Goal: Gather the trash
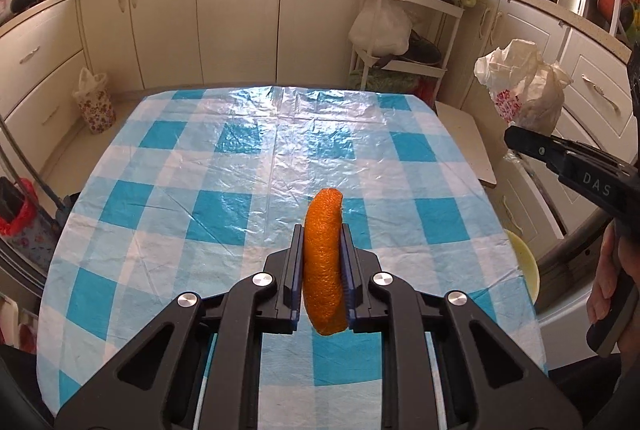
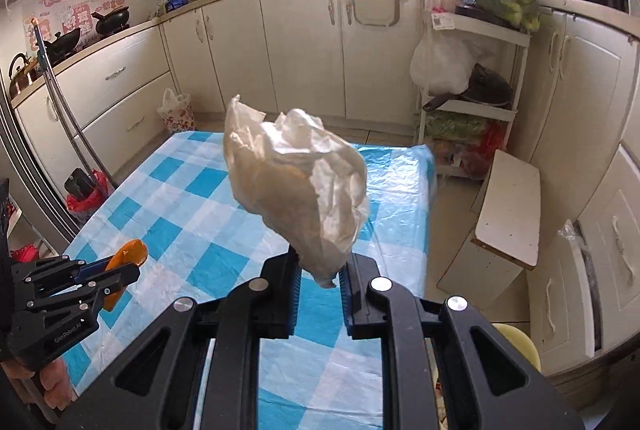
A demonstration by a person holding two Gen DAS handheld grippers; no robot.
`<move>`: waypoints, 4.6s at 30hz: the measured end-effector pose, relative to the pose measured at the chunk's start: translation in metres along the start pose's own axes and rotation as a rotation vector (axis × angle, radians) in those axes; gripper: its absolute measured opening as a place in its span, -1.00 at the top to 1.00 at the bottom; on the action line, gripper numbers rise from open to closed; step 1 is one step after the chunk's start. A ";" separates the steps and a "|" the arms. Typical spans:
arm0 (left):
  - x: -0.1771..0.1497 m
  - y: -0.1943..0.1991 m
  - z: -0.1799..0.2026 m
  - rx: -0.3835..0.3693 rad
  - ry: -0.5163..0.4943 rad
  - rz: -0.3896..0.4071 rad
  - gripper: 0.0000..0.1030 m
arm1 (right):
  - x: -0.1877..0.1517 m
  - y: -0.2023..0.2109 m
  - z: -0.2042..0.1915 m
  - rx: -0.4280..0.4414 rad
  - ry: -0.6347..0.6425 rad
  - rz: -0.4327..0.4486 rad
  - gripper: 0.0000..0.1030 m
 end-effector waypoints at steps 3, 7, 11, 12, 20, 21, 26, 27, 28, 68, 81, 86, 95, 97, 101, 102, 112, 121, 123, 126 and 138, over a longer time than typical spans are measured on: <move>0.002 0.012 0.008 -0.012 0.000 0.023 0.70 | -0.002 0.013 0.003 -0.033 -0.005 0.024 0.66; 0.002 0.024 0.018 -0.022 -0.008 0.039 0.69 | -0.008 0.027 -0.002 -0.095 0.021 0.044 0.65; 0.000 0.028 0.027 -0.029 -0.020 0.041 0.69 | -0.016 0.043 -0.009 -0.132 0.043 0.067 0.65; 0.000 0.029 0.030 -0.031 -0.024 0.042 0.69 | -0.018 0.046 -0.009 -0.139 0.046 0.071 0.65; -0.002 0.037 0.051 -0.044 -0.062 0.056 0.69 | -0.029 0.055 -0.010 -0.189 0.072 0.092 0.65; -0.001 0.037 0.054 -0.045 -0.066 0.057 0.69 | -0.029 0.056 -0.008 -0.193 0.073 0.093 0.65; -0.001 0.039 0.070 -0.058 -0.086 0.063 0.69 | -0.034 0.066 -0.001 -0.214 0.068 0.107 0.64; -0.001 0.040 0.074 -0.063 -0.091 0.064 0.69 | -0.035 0.068 0.001 -0.219 0.064 0.111 0.64; -0.001 0.041 0.078 -0.067 -0.097 0.066 0.69 | -0.036 0.070 0.003 -0.223 0.060 0.114 0.64; 0.010 0.052 0.196 -0.230 -0.202 0.102 0.69 | -0.065 0.093 0.107 -0.361 -0.215 0.062 0.62; 0.003 0.048 0.236 -0.278 -0.245 0.078 0.69 | -0.071 0.095 0.145 -0.363 -0.315 0.047 0.62; 0.002 0.042 0.243 -0.287 -0.242 0.058 0.69 | -0.076 0.092 0.159 -0.365 -0.351 0.026 0.62; -0.002 0.030 0.268 -0.320 -0.241 0.018 0.69 | -0.087 0.100 0.177 -0.385 -0.428 0.034 0.62; -0.004 0.027 0.275 -0.326 -0.244 0.009 0.69 | -0.091 0.097 0.179 -0.389 -0.433 0.008 0.62; -0.008 0.018 0.291 -0.335 -0.250 -0.017 0.69 | -0.100 0.095 0.188 -0.398 -0.458 -0.018 0.62; -0.009 0.014 0.296 -0.336 -0.253 -0.026 0.69 | -0.102 0.097 0.190 -0.401 -0.467 -0.019 0.62; -0.020 -0.027 0.341 -0.327 -0.267 -0.124 0.69 | -0.119 0.104 0.209 -0.425 -0.534 -0.033 0.61; -0.028 -0.041 0.365 -0.290 -0.322 -0.124 0.27 | -0.125 0.100 0.214 -0.428 -0.536 -0.058 0.60; -0.028 -0.039 0.362 -0.285 -0.318 -0.114 0.23 | -0.126 0.098 0.215 -0.429 -0.538 -0.066 0.60; -0.027 -0.033 0.356 -0.267 -0.316 -0.096 0.15 | -0.125 0.095 0.215 -0.429 -0.538 -0.076 0.60; -0.016 0.008 0.280 -0.191 -0.221 0.012 -0.41 | -0.123 0.085 0.211 -0.437 -0.521 -0.112 0.60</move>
Point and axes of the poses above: each gripper's, at about its wrist camera, not at the fingertips, and y roughly against the way its jaws point, z to its right, x to its top, the point moved 1 cm from there along -y, roughly the way its jaws point, and after that the axes turned 14 degrees about x, right-handed, at the moved point
